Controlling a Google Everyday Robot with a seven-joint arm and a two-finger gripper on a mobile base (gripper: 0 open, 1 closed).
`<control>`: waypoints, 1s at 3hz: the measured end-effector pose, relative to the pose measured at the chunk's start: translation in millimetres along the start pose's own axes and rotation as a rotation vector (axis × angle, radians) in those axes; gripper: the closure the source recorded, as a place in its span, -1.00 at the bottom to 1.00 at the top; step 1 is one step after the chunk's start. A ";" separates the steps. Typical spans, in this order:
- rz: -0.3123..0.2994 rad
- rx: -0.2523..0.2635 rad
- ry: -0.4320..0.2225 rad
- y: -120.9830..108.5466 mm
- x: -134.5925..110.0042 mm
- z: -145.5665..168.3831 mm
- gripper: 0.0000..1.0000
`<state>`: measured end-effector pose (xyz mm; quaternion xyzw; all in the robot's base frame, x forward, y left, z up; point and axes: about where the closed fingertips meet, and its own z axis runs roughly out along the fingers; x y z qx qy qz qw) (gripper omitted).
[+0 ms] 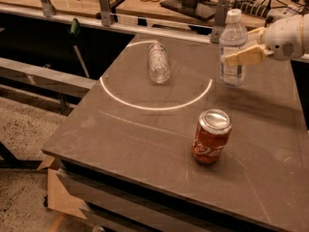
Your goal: Knock blue plastic bottle over
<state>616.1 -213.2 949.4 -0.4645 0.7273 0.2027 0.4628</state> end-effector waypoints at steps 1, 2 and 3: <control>-0.124 -0.029 0.152 14.7 -31.2 3.9 1.00; -0.320 -0.071 0.311 43.3 -60.2 22.9 1.00; -0.484 -0.125 0.570 83.9 -31.8 57.0 1.00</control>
Offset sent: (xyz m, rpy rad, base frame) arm -0.0345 0.0642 -0.0223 -1.0455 0.0065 0.3061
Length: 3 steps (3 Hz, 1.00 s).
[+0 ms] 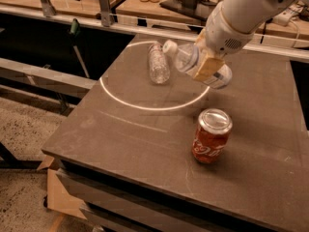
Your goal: Knock blue plastic bottle over
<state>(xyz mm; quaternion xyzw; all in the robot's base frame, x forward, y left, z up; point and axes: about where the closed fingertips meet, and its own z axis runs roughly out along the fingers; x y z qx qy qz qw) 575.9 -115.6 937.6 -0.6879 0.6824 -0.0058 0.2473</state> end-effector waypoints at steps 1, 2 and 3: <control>-0.054 -0.040 0.196 15.8 28.9 26.8 1.00; -0.110 -0.018 0.354 16.6 54.9 36.2 0.67; -0.147 -0.013 0.435 17.8 69.5 40.5 0.19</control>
Offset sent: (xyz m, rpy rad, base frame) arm 0.0113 -0.0706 -0.0708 -0.6054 -0.0543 -0.0418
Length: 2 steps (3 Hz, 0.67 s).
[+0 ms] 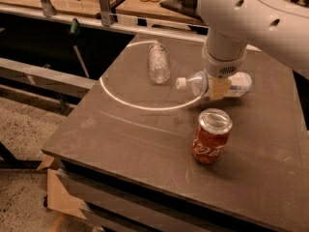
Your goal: Knock blue plastic bottle over
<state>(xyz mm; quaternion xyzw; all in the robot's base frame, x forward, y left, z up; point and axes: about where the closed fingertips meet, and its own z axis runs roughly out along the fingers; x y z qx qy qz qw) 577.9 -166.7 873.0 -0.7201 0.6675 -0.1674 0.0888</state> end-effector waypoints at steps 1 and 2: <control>-0.008 -0.041 0.011 5.3 3.4 7.9 -0.27; -0.012 -0.077 -0.027 8.5 -0.6 12.3 -0.74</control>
Offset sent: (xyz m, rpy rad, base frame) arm -0.0053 0.0028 -0.0188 0.0564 0.1254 0.0256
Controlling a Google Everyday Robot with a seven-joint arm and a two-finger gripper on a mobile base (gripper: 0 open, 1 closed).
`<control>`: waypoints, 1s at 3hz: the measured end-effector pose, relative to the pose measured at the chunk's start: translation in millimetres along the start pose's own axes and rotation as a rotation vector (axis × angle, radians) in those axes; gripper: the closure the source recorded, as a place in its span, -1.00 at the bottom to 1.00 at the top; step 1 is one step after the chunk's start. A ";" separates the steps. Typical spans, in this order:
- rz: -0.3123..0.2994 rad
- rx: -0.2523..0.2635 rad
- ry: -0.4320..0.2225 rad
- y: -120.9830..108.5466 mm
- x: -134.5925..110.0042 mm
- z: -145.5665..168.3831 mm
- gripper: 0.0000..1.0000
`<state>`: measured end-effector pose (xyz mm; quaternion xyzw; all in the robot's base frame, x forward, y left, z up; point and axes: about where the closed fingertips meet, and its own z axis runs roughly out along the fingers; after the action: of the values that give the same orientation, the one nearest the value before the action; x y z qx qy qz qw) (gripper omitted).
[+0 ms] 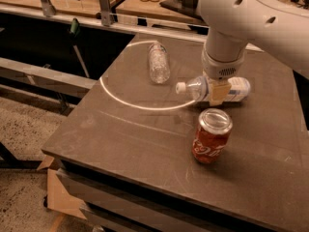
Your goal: Knock blue plastic bottle over
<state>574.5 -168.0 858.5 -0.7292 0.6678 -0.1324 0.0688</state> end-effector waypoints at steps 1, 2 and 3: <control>0.017 -0.024 -0.046 0.4 -1.3 1.8 -1.00; 0.030 -0.029 -0.110 -3.8 -3.9 1.2 -1.00; 0.160 -0.009 -0.226 -23.0 19.2 -0.9 -1.00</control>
Offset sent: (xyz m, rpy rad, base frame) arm 0.0089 0.0089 0.0044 0.2027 0.0491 0.0068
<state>597.6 -184.7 867.7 -0.6841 0.7125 -0.0408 0.1507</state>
